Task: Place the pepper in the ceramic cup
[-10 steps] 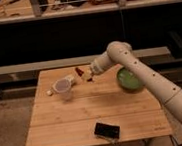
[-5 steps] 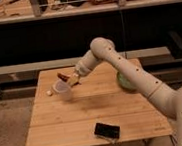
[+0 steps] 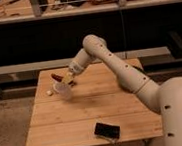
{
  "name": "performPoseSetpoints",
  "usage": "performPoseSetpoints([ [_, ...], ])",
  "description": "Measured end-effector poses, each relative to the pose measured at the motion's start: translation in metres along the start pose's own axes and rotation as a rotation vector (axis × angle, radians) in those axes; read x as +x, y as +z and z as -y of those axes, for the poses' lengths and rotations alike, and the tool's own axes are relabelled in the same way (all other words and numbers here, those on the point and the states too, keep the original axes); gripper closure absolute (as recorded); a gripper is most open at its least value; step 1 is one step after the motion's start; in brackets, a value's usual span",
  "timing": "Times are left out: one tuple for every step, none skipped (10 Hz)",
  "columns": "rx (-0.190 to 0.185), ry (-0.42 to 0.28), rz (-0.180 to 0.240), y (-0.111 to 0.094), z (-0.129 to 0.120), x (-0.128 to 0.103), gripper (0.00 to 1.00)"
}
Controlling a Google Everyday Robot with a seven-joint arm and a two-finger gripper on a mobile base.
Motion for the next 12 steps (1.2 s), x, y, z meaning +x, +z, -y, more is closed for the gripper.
performPoseSetpoints([
  [-0.002,0.004,0.003,0.0,-0.003,-0.001,0.45],
  [-0.006,0.012,0.005,0.0,-0.008,-0.003,0.32],
  [-0.009,0.018,0.004,-0.001,-0.012,-0.004,0.24],
  [-0.012,0.026,0.001,-0.003,-0.015,-0.005,0.2],
  [-0.012,0.035,-0.004,-0.005,-0.019,-0.007,0.2],
  [-0.011,0.04,-0.006,-0.005,-0.02,-0.008,0.2],
  [-0.01,0.046,-0.009,-0.006,-0.021,-0.009,0.2],
  [-0.007,0.052,-0.013,-0.007,-0.022,-0.009,0.2],
  [-0.003,0.057,-0.017,-0.007,-0.021,-0.009,0.2],
  [0.0,0.061,-0.02,-0.007,-0.022,-0.009,0.2],
  [0.001,0.067,-0.031,-0.007,-0.023,-0.008,0.2],
  [-0.003,0.074,-0.047,-0.01,-0.025,-0.007,0.2],
])
